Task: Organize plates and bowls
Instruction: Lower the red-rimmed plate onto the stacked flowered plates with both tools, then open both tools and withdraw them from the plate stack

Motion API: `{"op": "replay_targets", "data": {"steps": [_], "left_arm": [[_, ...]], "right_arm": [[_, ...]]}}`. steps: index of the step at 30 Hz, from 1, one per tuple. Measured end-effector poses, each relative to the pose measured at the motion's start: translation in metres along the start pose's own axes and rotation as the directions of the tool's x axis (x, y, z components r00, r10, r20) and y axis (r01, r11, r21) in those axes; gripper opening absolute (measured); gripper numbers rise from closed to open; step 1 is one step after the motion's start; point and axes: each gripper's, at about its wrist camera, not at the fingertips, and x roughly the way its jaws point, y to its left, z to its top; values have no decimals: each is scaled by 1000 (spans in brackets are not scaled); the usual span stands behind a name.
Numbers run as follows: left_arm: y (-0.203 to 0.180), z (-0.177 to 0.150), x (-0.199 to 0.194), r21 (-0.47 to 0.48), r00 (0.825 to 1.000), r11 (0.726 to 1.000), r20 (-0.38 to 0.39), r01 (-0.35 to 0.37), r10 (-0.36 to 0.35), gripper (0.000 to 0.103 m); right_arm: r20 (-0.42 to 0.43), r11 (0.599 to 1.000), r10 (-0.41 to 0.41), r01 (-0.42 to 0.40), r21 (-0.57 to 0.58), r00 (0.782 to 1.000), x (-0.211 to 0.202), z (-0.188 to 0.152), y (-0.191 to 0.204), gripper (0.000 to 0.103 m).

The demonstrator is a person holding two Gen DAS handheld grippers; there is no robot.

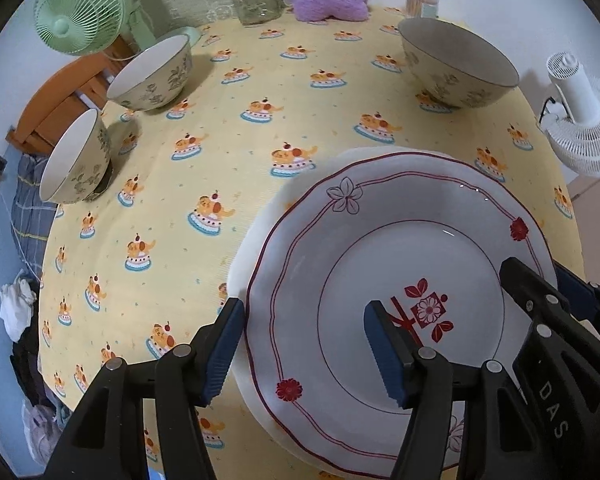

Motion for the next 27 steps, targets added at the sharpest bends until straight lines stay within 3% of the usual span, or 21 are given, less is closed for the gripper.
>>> {"op": "replay_targets", "data": {"steps": [7,10,14,27], "left_arm": [[8,-3,2,-17,1000,1000,27,6,-5,65],[12,-6,7,-33,1000,999,11,11,-10,65],[18,-10,8,-59,999,998,9,33,-32,65],[46,-12,-16,-53,984,988,112,146,-139,65]], "right_arm": [[15,999,-25,26,-43,1000,4,2,11,41],[12,996,-47,48,-76,999,6,1,13,51],[1,997,-20,20,-73,1000,5,0,12,58],[8,1000,17,-18,13,1000,-22,1,25,58]]}}
